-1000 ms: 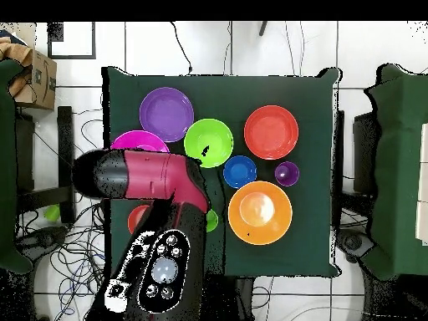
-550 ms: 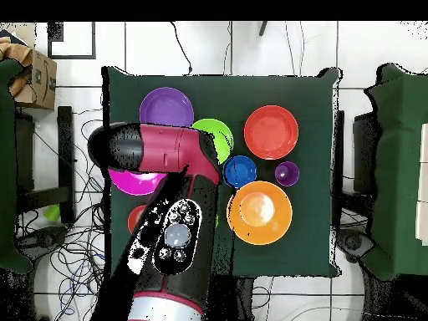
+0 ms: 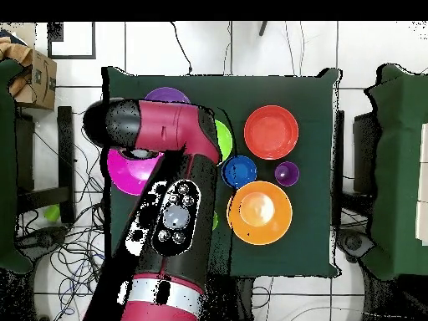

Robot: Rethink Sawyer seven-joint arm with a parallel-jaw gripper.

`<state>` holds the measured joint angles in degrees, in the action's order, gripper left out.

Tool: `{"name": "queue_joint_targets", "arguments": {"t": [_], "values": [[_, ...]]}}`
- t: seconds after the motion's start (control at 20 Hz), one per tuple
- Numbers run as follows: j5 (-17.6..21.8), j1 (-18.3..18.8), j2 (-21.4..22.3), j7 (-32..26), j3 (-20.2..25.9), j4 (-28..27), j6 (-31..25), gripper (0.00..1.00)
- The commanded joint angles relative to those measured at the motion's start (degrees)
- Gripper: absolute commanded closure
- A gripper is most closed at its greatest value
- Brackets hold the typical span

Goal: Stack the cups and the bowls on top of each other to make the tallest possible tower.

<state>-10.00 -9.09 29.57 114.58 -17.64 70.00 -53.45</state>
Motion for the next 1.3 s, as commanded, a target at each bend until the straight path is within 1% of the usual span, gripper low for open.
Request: {"name": "queue_joint_targets", "arguments": {"t": [0.05, 0.2, 0.3, 0.35, 0.4, 0.45, 0.5, 0.55, 0.65, 0.8, 0.9, 1.05, 1.1, 1.15, 1.25, 1.3], "values": [[1.43, 0.48, 3.88, 2.33, 4.26, 0.64, -4.82, 0.0], [2.11, 1.74, 7.23, -2.3, 5.63, 6.59, 0.74, 0.0], [2.3, 2.9, 9.66, -4.81, 6.34, 10.05, 2.77, 0.0], [2.72, 2.89, 10.4, -4.88, 6.11, 10.74, 3.39, 0.0], [3.26, 2.59, 12.02, -4.43, 5.49, 13.57, 5.41, 0.0], [2.92, 2.68, 12.94, -3.87, 5.7, 15.51, 6.65, 0.0], [3.49, 2.69, 14.45, -4.24, 5.56, 18.18, 8.62, 0.0], [4.06, 2.56, 15.61, -4.74, 5.28, 19.29, 8.63, 0.0], [5.74, 3.56, 18.33, -9.23, 5.61, 21.41, 6.85, 0.0], [7.22, 7.13, 21.79, -16.76, 8.55, 27.01, 10.0, 0.0], [7.72, 10.3, 23.34, -19.09, 10.87, 30.35, 14.44, 0.0], [9.97, 14.52, 22.52, -20.25, 13.34, 30.5, 16.35, 0.0], [11.75, 14.31, 21.5, -18.13, 12.73, 29.2, 16.82, 0.0], [12.65, 14.47, 20.98, -16.78, 13.04, 28.8, 17.36, 0.0], [13.34, 14.7, 19.76, -14.02, 14.23, 28.62, 18.32, 0.0], [13.19, 14.76, 19.07, -12.13, 15.2, 29.09, 19.68, 0.0]]}}
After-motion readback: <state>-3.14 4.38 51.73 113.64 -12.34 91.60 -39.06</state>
